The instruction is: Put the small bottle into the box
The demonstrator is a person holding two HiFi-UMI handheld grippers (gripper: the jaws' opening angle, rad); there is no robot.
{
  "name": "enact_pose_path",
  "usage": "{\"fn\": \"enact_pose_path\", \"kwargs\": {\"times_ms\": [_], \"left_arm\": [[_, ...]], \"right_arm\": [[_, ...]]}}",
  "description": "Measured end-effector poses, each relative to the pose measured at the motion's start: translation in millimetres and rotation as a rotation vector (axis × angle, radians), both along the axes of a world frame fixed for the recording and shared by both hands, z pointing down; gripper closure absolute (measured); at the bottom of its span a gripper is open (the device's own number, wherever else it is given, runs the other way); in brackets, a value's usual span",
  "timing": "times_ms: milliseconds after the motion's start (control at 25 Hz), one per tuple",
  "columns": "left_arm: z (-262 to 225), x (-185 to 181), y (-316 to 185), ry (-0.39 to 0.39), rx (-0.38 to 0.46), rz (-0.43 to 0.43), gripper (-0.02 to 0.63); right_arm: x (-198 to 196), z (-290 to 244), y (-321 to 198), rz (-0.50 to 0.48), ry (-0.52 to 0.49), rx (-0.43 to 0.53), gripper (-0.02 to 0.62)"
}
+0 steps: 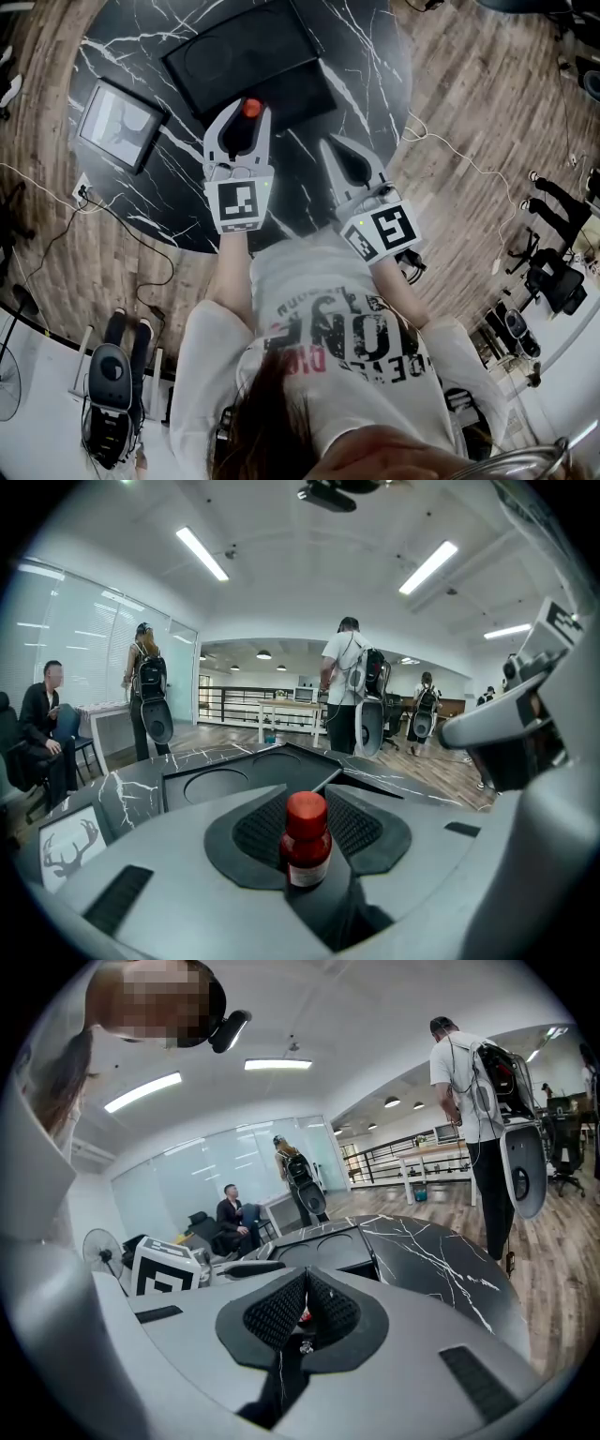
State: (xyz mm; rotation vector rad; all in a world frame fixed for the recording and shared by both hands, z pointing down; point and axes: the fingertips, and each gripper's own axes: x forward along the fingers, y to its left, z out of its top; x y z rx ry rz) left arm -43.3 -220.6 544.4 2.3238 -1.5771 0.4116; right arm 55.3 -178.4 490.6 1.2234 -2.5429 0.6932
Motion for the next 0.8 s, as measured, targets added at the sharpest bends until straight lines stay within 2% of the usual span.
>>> {"fn": "enact_pose_path", "kwargs": {"times_ms": [320, 800], "left_arm": [[3.9, 6.1, 11.5, -0.05, -0.022, 0.038, 0.479], [5.5, 7.4, 9.2, -0.033, -0.036, 0.038, 0.476]], "right_arm": [[-2.1, -4.2, 2.6, -0.001, -0.001, 0.012, 0.594], [-1.0, -6.0, 6.0, 0.005, -0.001, 0.014, 0.594]]}}
